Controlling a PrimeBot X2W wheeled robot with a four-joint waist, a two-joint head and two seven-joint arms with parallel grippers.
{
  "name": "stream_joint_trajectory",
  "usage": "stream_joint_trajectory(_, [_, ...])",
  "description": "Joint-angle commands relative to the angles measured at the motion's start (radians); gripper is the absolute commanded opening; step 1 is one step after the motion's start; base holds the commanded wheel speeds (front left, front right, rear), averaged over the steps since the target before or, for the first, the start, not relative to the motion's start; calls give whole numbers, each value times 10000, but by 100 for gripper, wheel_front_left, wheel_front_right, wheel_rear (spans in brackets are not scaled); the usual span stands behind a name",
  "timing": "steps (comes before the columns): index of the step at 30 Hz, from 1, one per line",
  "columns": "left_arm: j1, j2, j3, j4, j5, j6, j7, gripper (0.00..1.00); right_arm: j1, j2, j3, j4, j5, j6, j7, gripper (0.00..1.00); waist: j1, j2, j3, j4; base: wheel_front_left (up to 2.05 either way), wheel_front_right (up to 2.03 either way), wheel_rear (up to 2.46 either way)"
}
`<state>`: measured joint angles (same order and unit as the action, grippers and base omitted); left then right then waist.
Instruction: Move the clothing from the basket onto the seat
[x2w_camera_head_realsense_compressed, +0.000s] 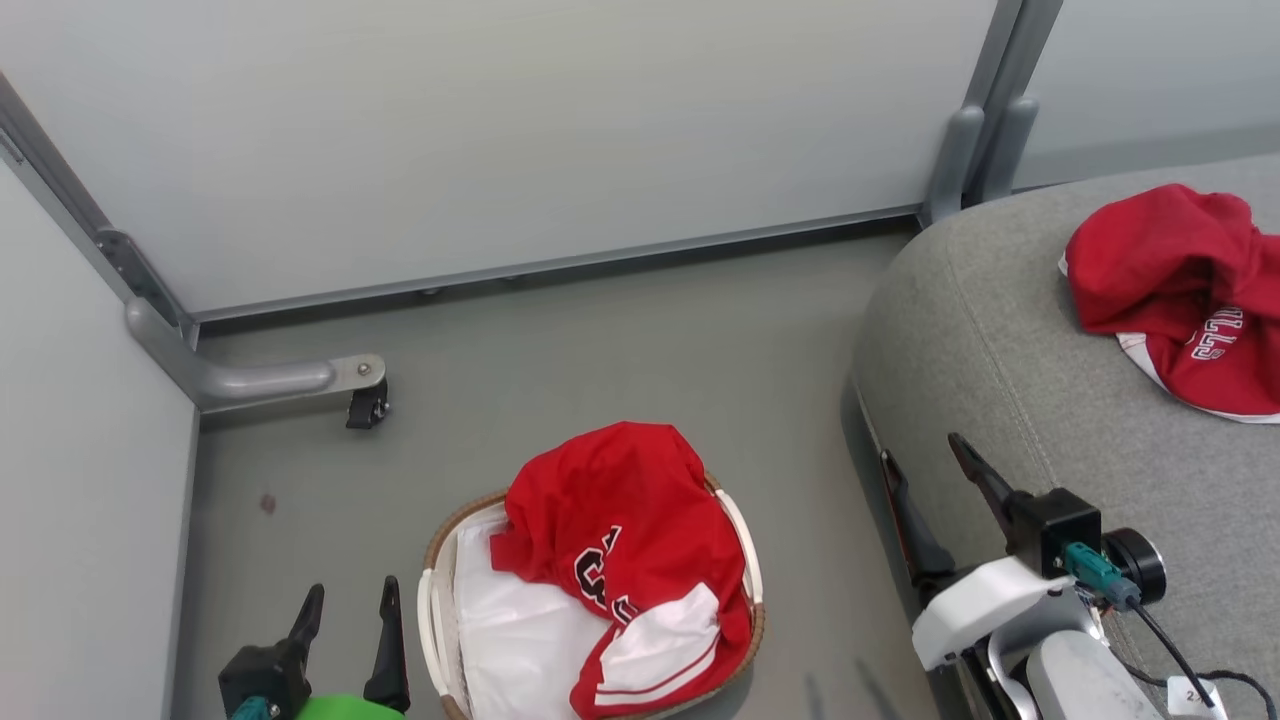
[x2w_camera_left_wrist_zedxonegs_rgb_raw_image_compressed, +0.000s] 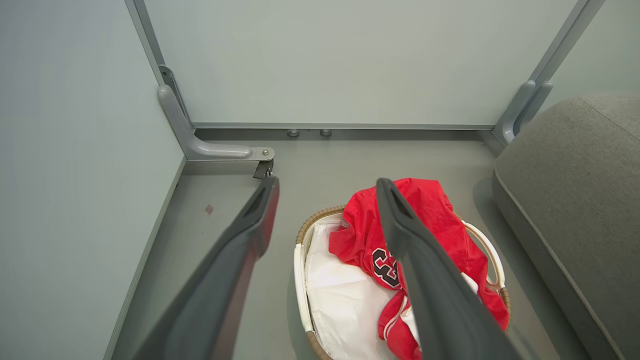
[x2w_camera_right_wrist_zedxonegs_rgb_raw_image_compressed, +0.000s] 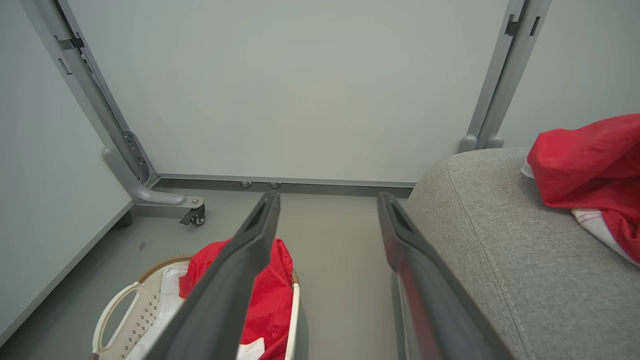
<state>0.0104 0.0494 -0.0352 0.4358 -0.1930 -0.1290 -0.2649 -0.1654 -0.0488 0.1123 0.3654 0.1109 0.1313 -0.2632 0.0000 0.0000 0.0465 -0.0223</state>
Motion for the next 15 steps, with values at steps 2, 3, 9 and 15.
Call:
stream_joint_trajectory(2, [-468,28,-171,75,-189,-33,9,100,-363,-35,-2,-226,2,-12,-24,100,0,0,667,-165,0,0,0])
stream_joint_trajectory(3, [-626,20,-253,101,-285,-33,8,100,-489,-41,1,-319,22,-12,-24,100,0,0,940,-227,0,0,0])
stream_joint_trajectory(9, [-1838,31,-984,399,-653,-33,8,100,-1475,-33,-38,-765,133,-10,-24,100,0,0,2401,-565,0,0,0])
stream_joint_trajectory(15, [-3201,314,-1752,763,-1215,-33,9,100,-2513,-33,-5,-1371,241,-12,-24,100,0,0,3969,-957,0,0,0])
